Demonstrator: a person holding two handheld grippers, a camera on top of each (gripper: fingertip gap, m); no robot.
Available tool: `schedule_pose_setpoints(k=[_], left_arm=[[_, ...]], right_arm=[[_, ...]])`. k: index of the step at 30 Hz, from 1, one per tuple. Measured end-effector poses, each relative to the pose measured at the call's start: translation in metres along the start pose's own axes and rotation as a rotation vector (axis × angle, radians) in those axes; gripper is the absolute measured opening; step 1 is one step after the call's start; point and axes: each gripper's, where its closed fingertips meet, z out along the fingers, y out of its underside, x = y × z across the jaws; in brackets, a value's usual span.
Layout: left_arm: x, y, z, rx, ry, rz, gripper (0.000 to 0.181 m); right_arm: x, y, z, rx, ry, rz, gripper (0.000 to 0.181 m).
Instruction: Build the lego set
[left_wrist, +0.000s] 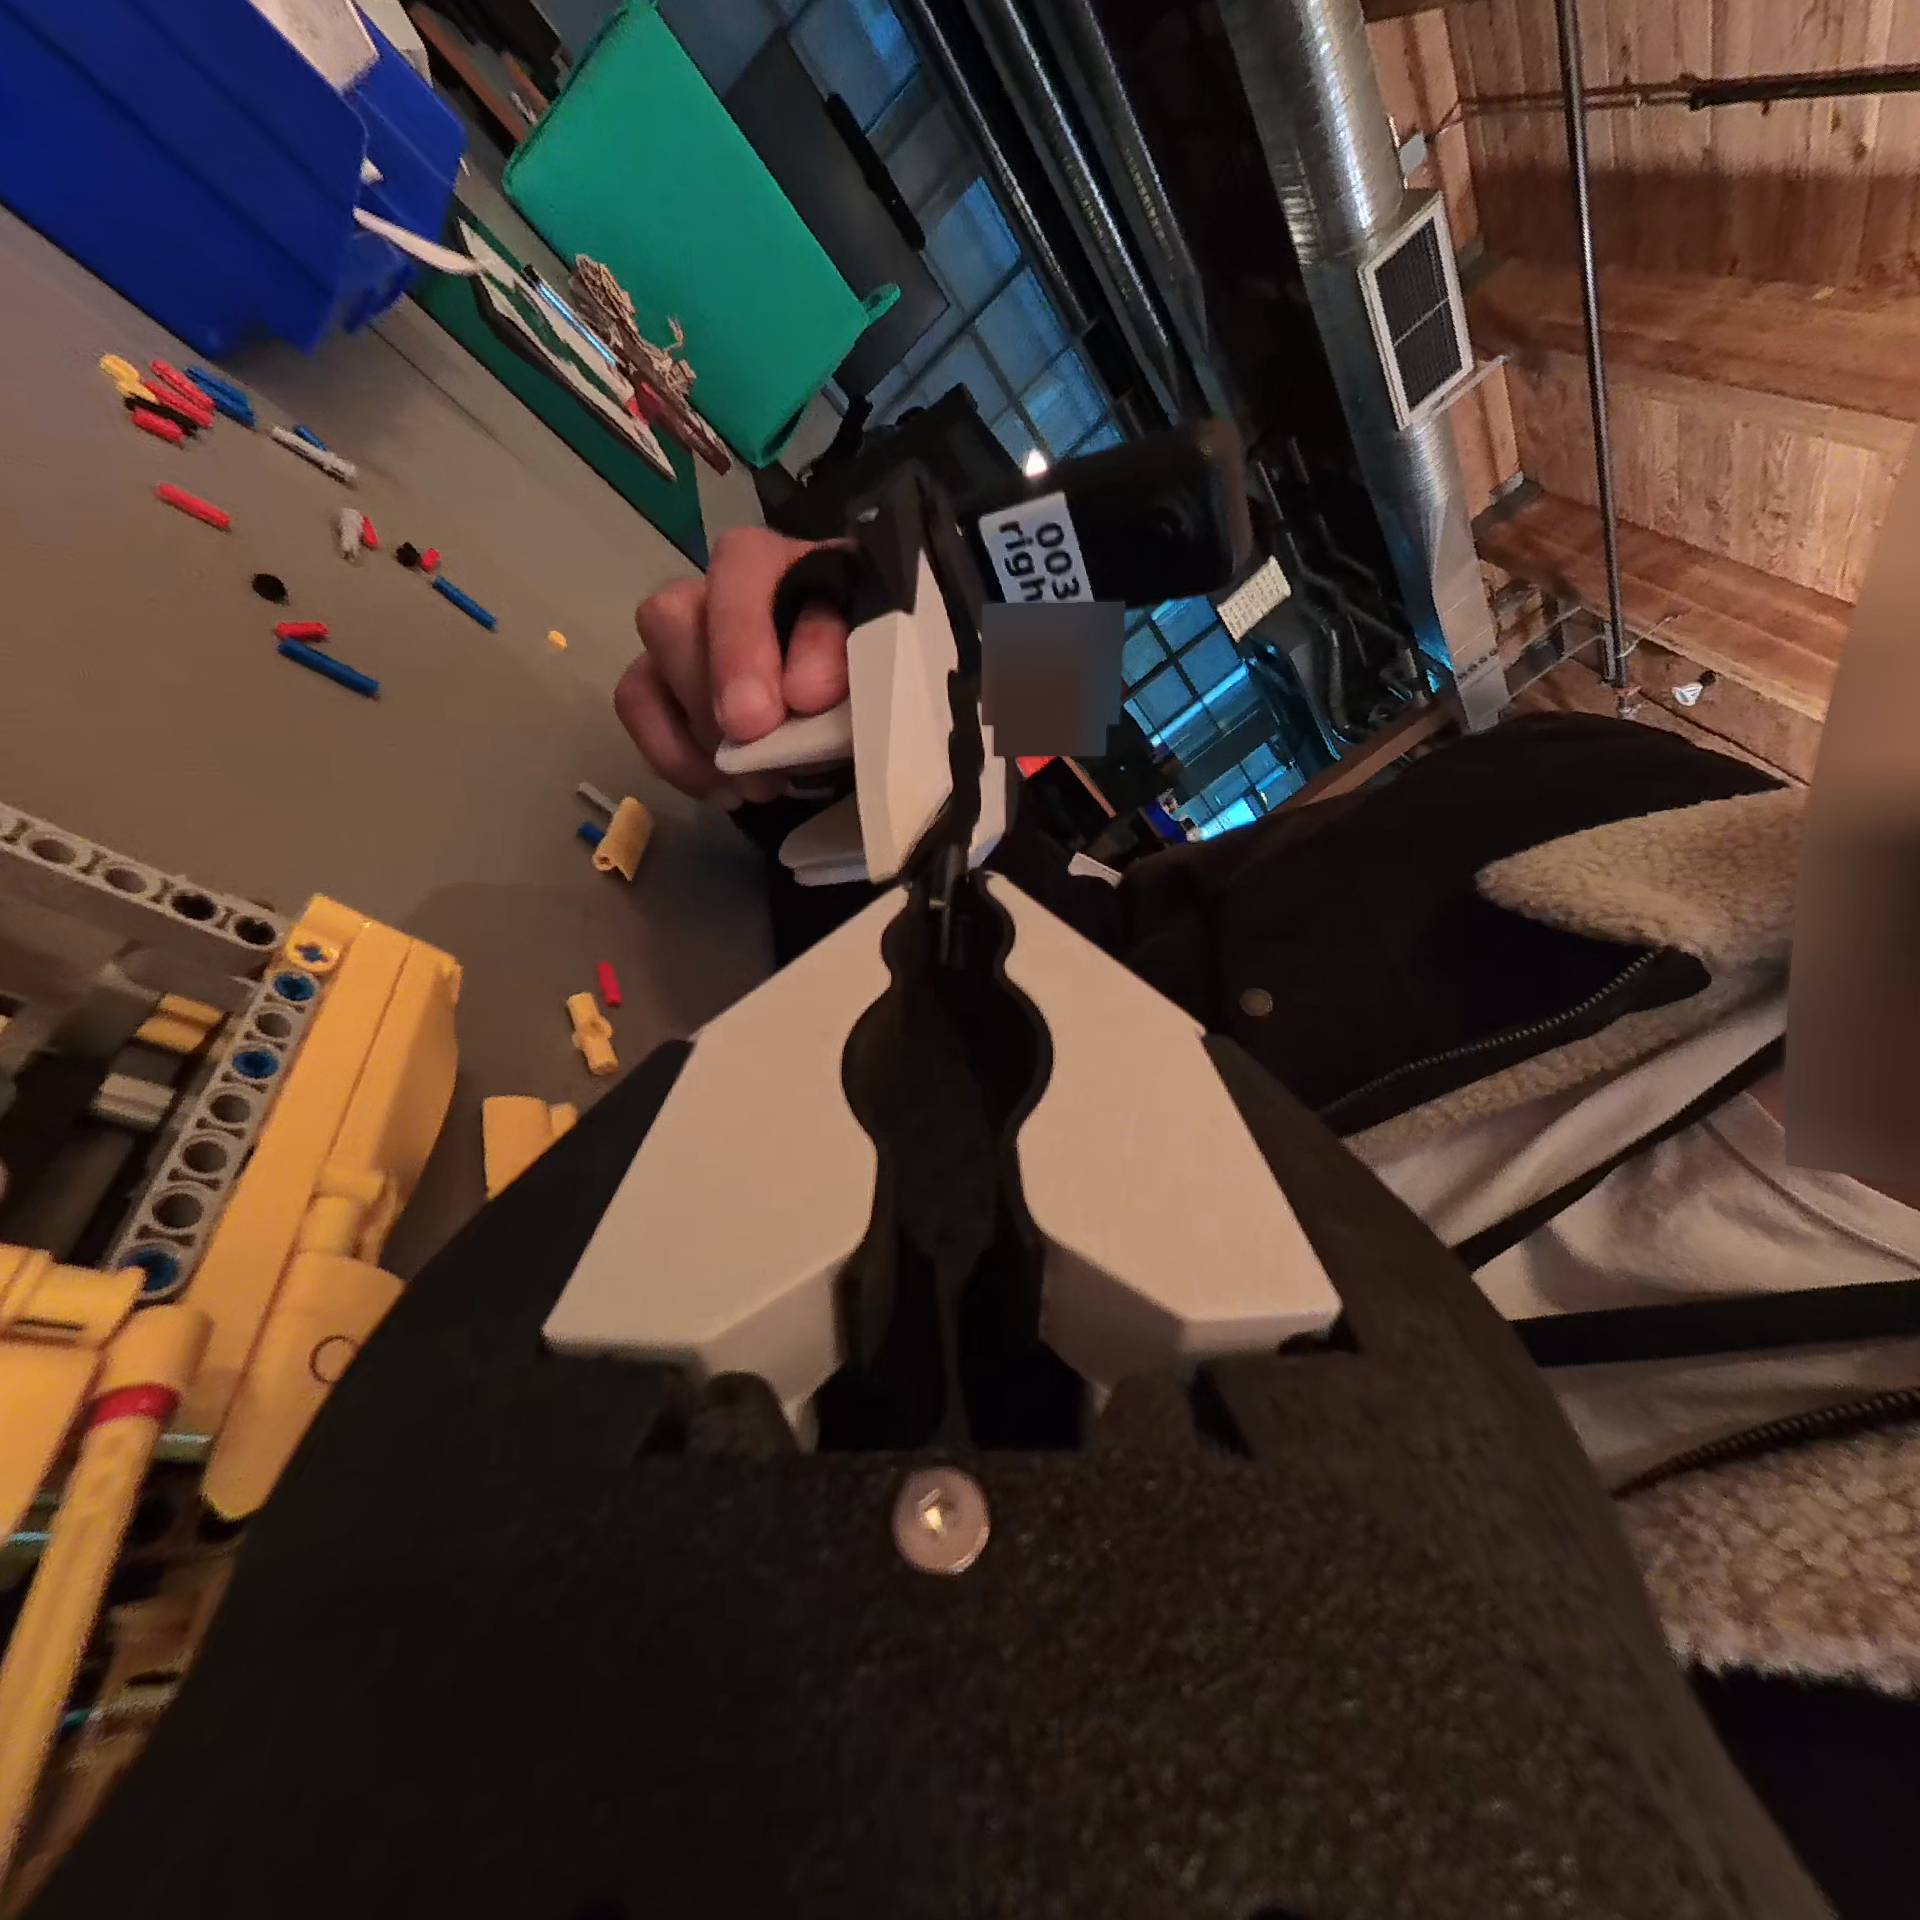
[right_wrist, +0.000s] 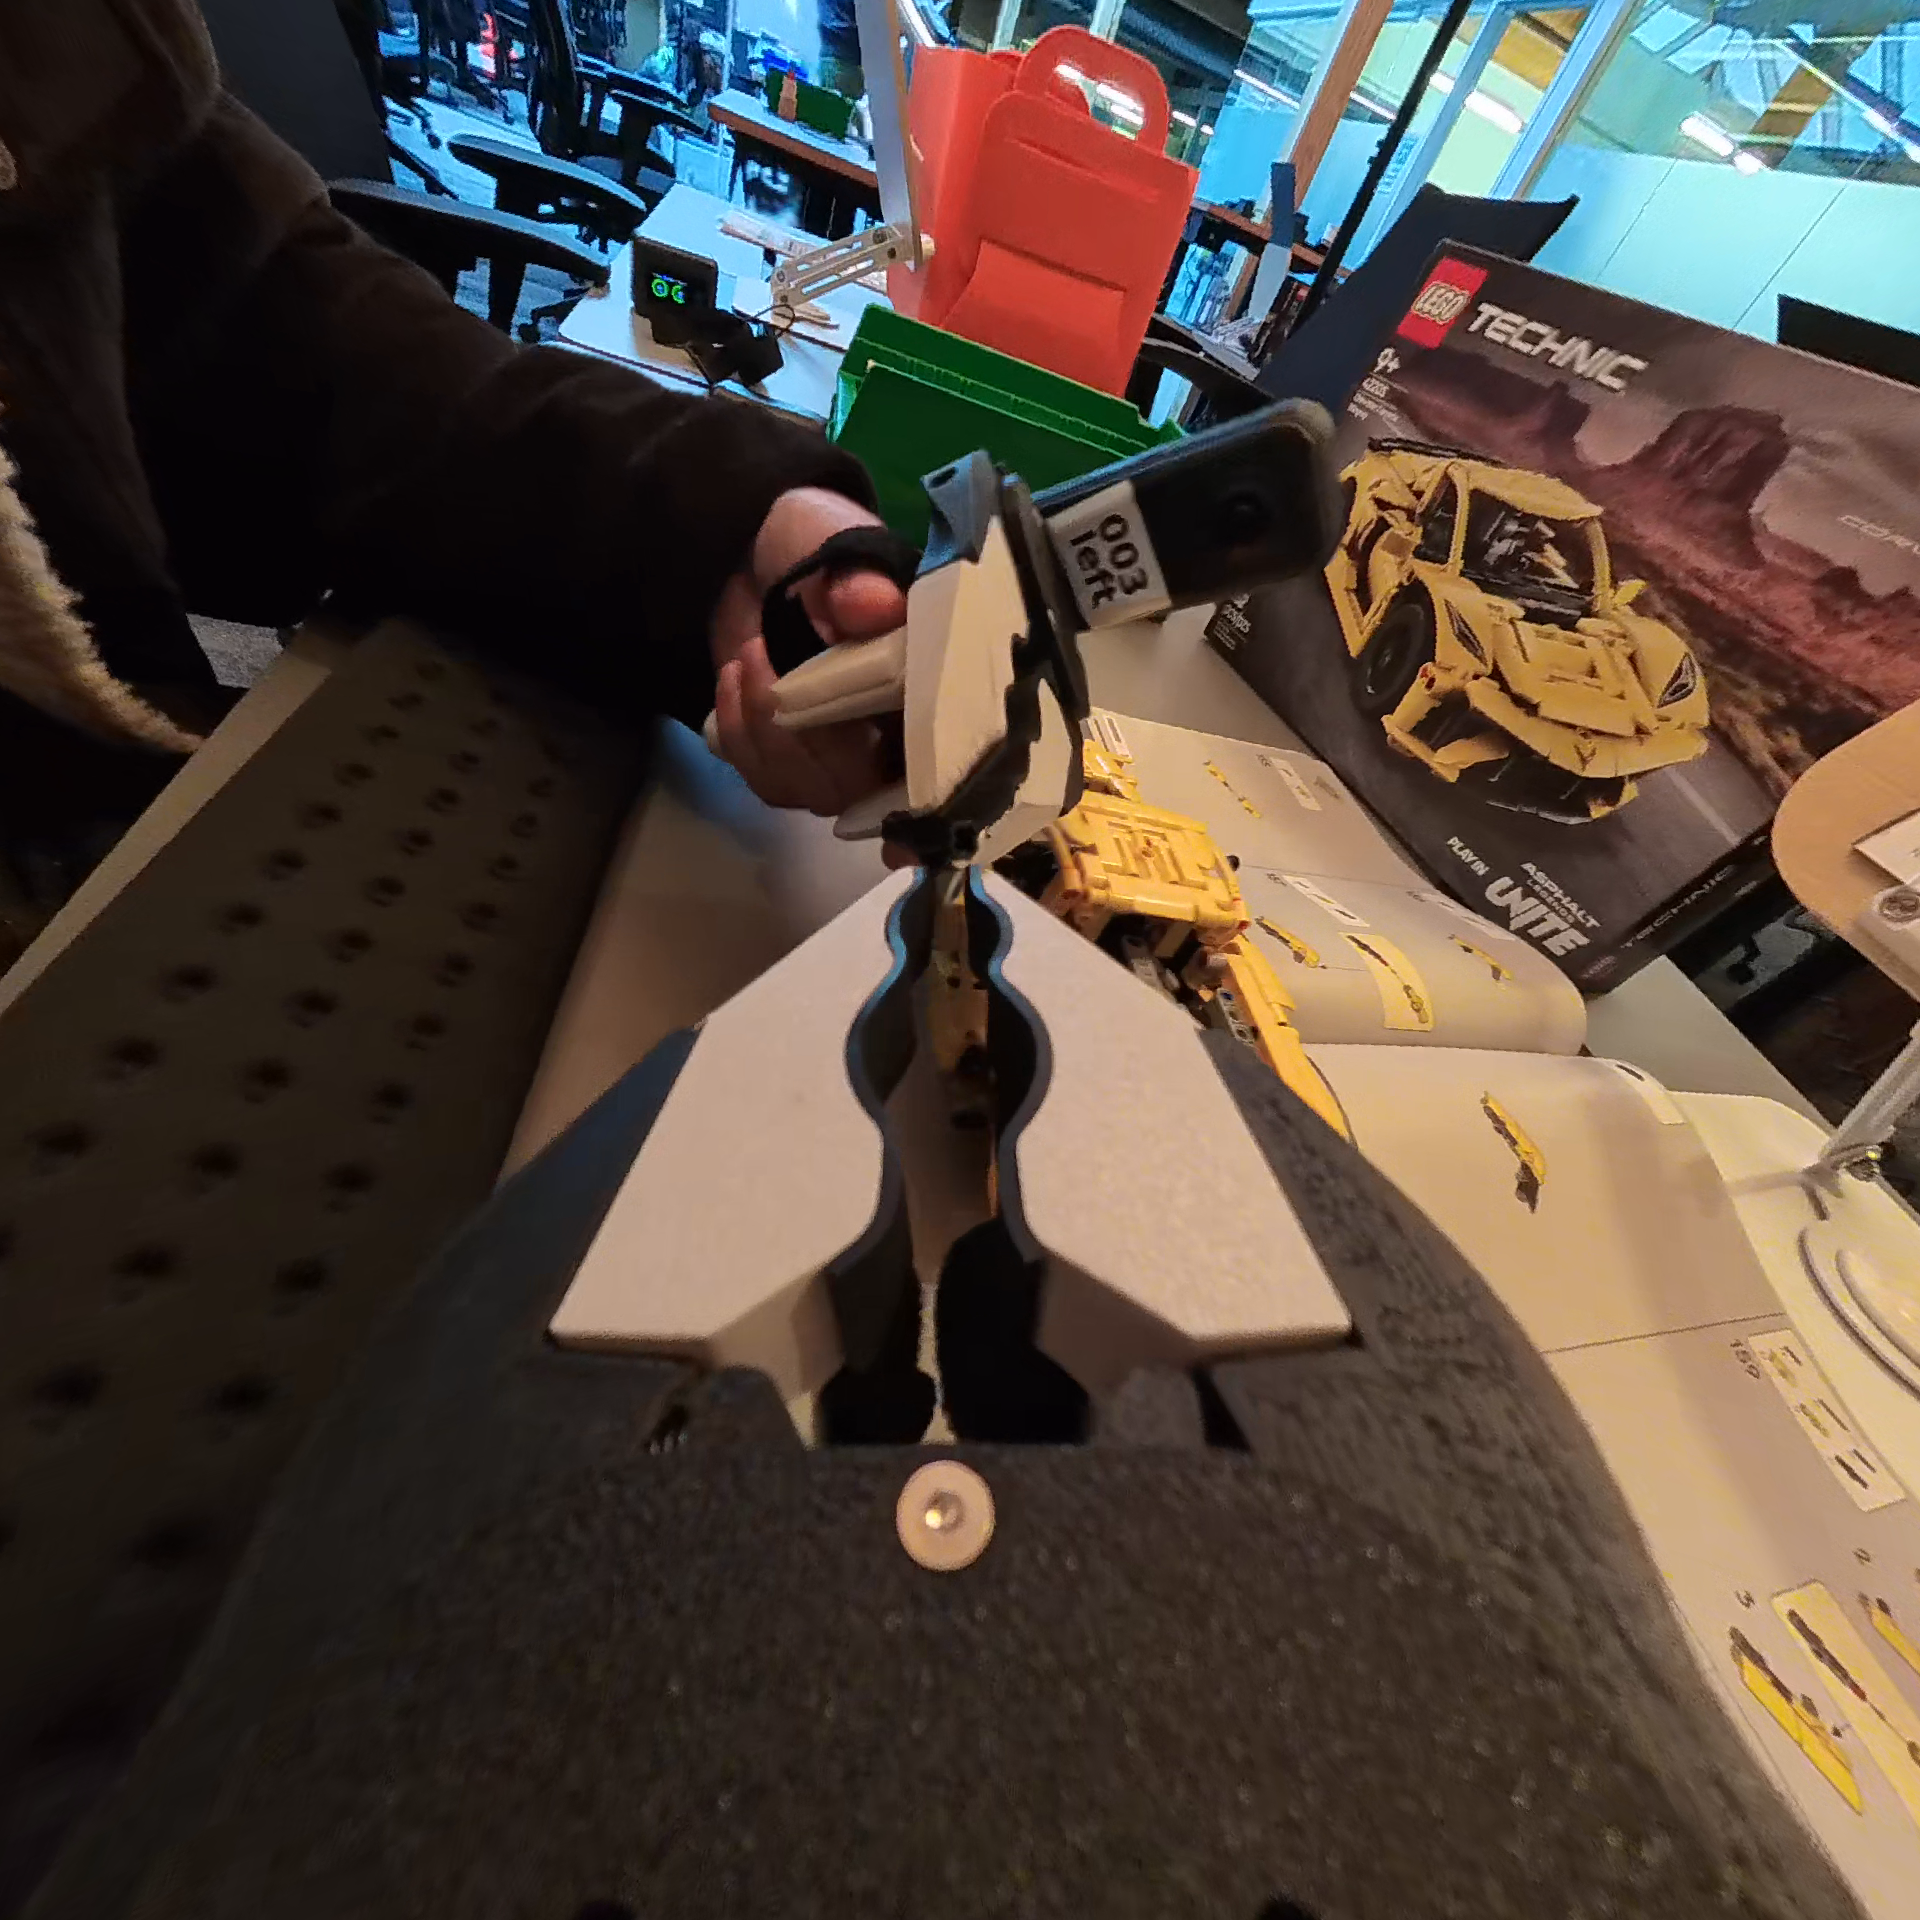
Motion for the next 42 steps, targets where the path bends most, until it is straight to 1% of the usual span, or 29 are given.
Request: schedule_pose_setpoints(k=[1,5,8,9,10,11,15,21,24,31,36,42], left_arm=[[0.001,0.002,0.000,-0.016,0.009,-0.008,0.007],[0.000,0.007,-0.001,-0.047,0.010,-0.026,0.007],[0.000,0.011,0.000,-0.066,0.011,-0.038,0.007],[0.000,0.012,0.000,-0.070,0.015,-0.043,0.007],[0.000,0.013,0.001,-0.076,0.015,-0.047,0.007],[-0.001,0.015,0.001,-0.085,0.014,-0.049,0.007],[0.000,0.014,0.002,-0.078,0.025,-0.061,0.007],[0.003,-0.001,-0.001,0.013,0.049,-0.064,0.008],[0.004,-0.006,-0.002,0.048,0.050,-0.056,0.009],[0.005,-0.007,0.001,0.072,0.072,-0.078,0.010],[0.003,-0.008,0.004,0.083,0.044,-0.045,0.010],[0.005,-0.009,0.004,0.089,0.061,-0.057,0.009]], right_arm=[[-0.003,-0.001,0.000,0.004,-0.009,-0.008,0.005],[-0.002,-0.002,-0.002,0.016,0.007,-0.004,0.013],[-0.009,-0.004,-0.001,0.029,-0.036,0.017,0.022],[-0.013,-0.004,0.001,0.029,-0.055,0.021,0.022],[-0.015,-0.003,0.002,0.025,-0.063,0.017,0.021],[-0.016,-0.003,0.002,0.021,-0.067,0.005,0.015],[-0.015,-0.004,0.001,0.027,-0.050,-0.030,0.012],[-0.003,-0.012,-0.001,0.040,0.018,-0.044,0.006],[0.001,-0.015,-0.002,0.039,0.059,-0.081,0.007],[0.005,-0.017,-0.003,0.054,0.089,-0.091,0.007],[0.006,-0.016,-0.004,0.059,0.091,-0.080,0.007],[0.006,-0.018,-0.004,0.070,0.087,-0.072,0.007]])
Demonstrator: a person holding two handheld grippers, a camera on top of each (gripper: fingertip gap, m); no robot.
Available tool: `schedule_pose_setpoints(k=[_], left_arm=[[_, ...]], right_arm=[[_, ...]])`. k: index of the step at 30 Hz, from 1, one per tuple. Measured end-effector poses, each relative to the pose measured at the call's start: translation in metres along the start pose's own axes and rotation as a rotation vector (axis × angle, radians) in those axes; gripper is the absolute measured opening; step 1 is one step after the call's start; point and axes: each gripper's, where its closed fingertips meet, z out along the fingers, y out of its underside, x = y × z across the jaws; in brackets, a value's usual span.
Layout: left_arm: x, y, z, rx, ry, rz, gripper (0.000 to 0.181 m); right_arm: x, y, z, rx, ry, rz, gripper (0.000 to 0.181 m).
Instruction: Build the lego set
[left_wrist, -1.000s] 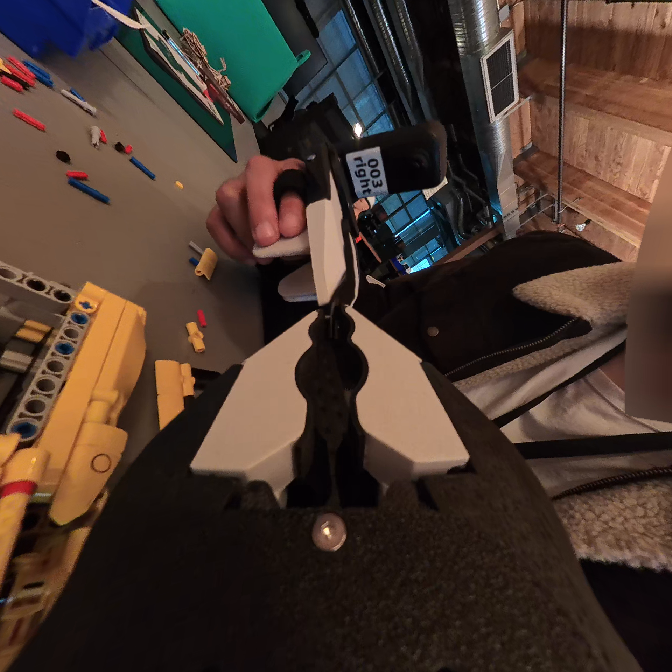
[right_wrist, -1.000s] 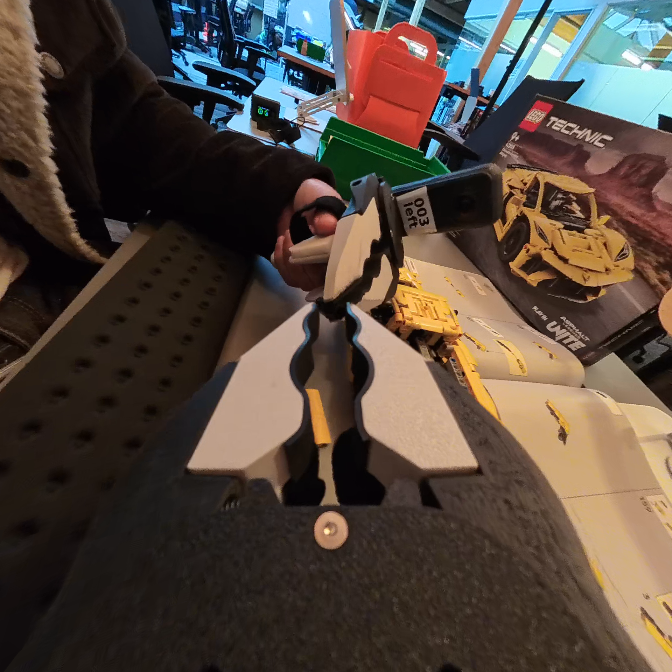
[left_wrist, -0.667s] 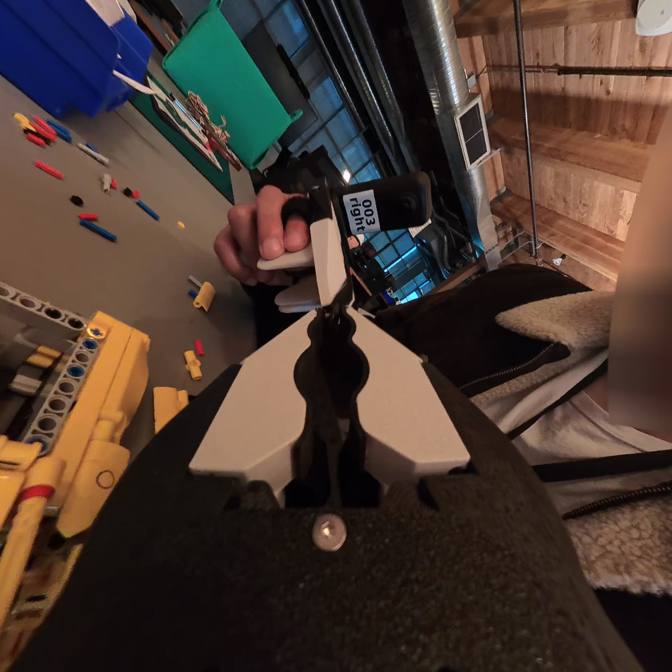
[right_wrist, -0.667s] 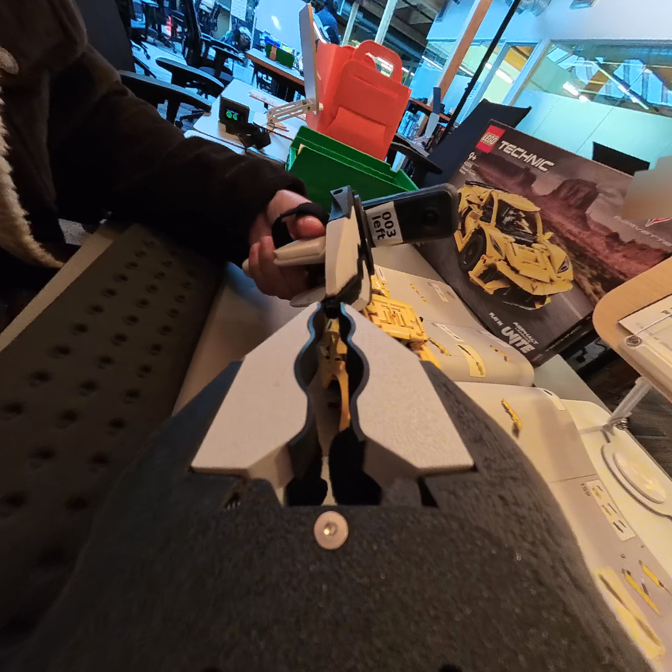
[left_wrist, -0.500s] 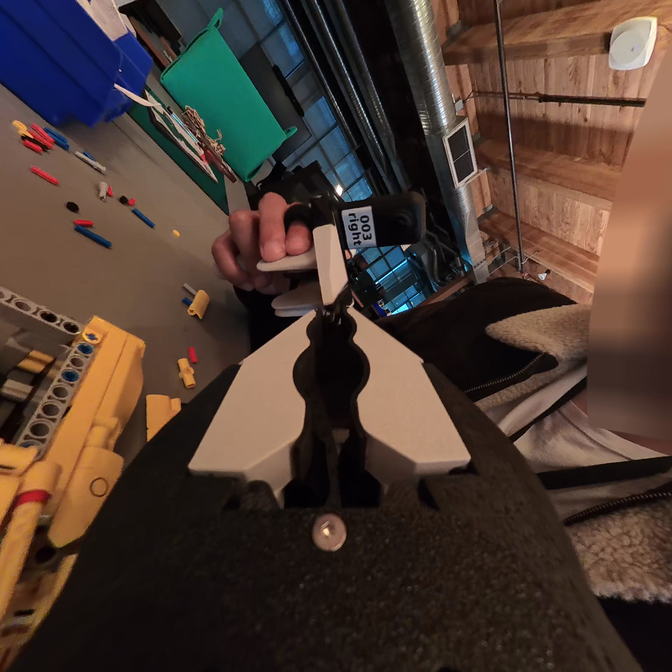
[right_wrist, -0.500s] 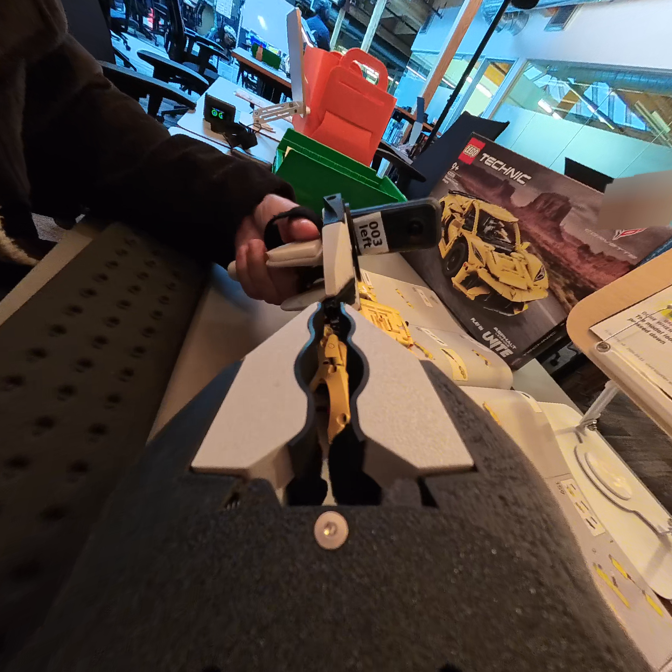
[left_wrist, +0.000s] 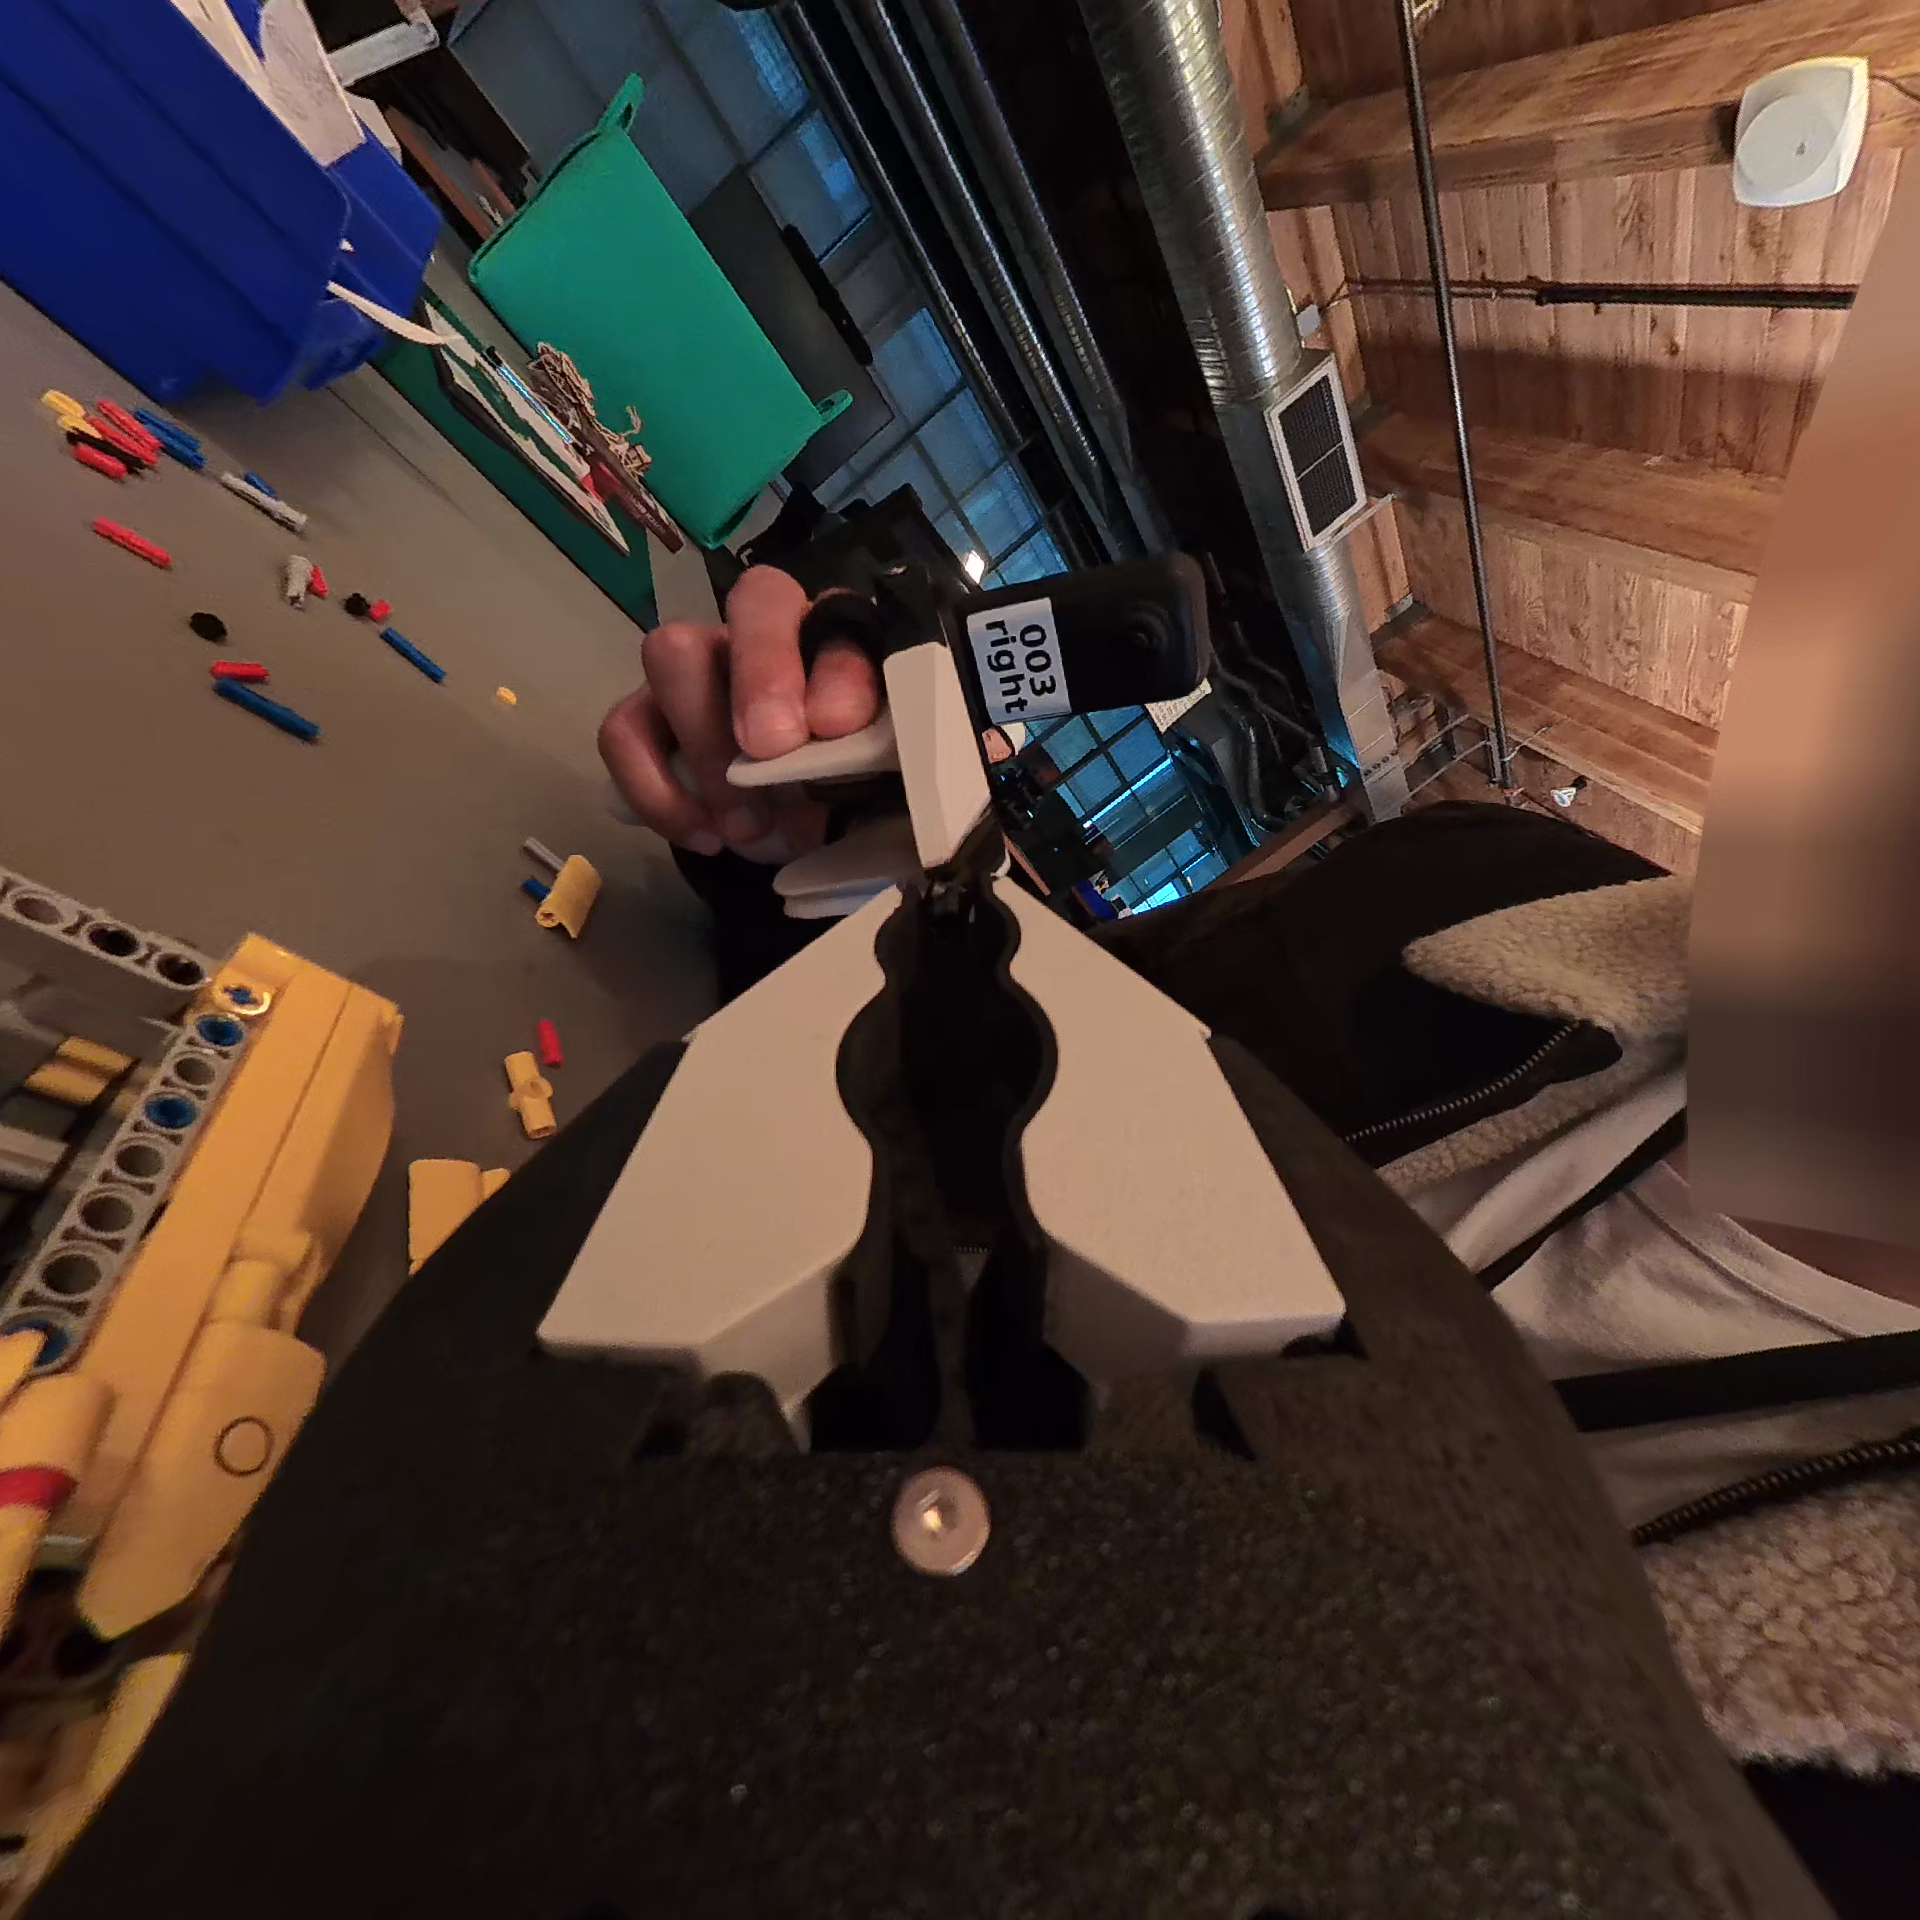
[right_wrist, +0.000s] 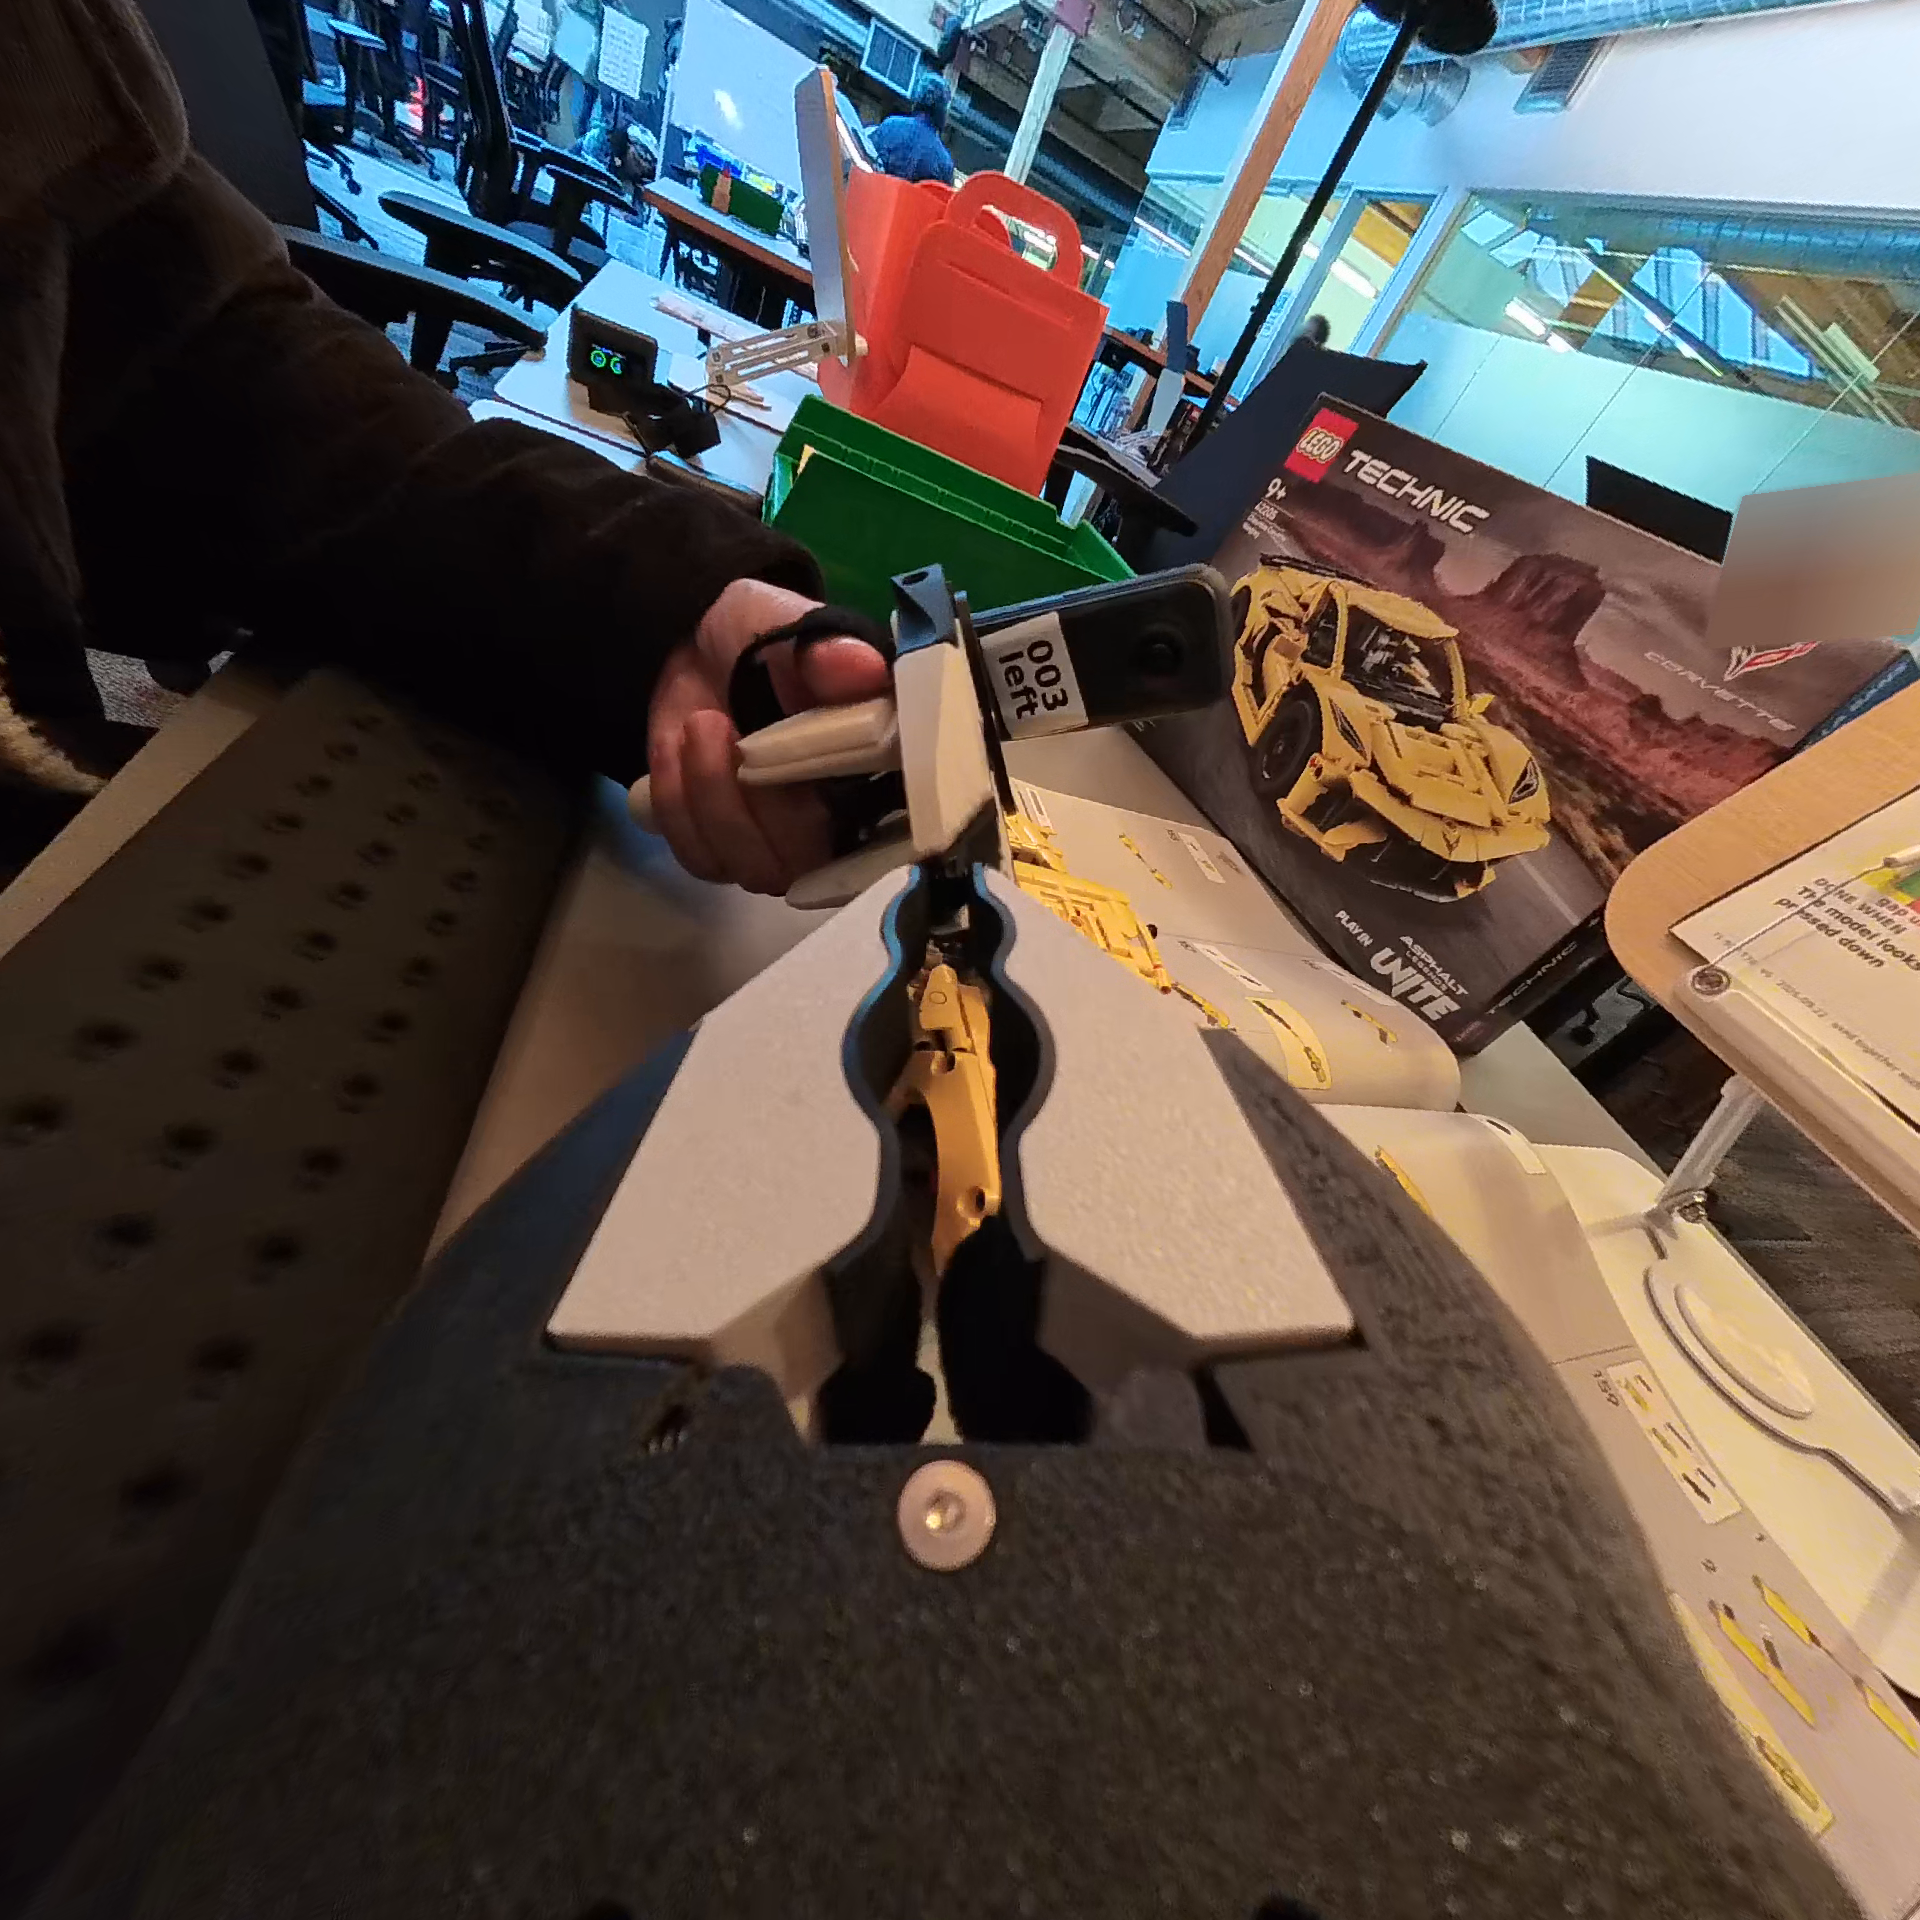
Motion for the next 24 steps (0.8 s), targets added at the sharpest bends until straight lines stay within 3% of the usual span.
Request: schedule_pose_setpoints(k=[7,10,16,20,24], left_arm=[[-0.007,-0.002,-0.002,0.006,-0.077,0.078,0.007],[-0.013,-0.003,-0.009,-0.019,-0.154,0.133,0.008],[-0.027,0.000,-0.017,-0.076,-0.275,0.179,0.008],[-0.023,0.003,-0.014,-0.098,-0.266,0.202,0.008],[-0.021,0.010,-0.010,-0.133,-0.244,0.199,0.008]], right_arm=[[0.005,0.006,-0.001,-0.018,0.027,0.009,0.007],[0.019,-0.001,-0.024,0.008,0.069,0.157,0.018],[-0.019,0.097,-0.072,-0.524,-0.149,0.309,0.031],[-0.040,0.123,-0.080,-0.604,-0.192,0.277,0.024],[-0.046,0.129,-0.071,-0.629,-0.221,0.222,0.018]])
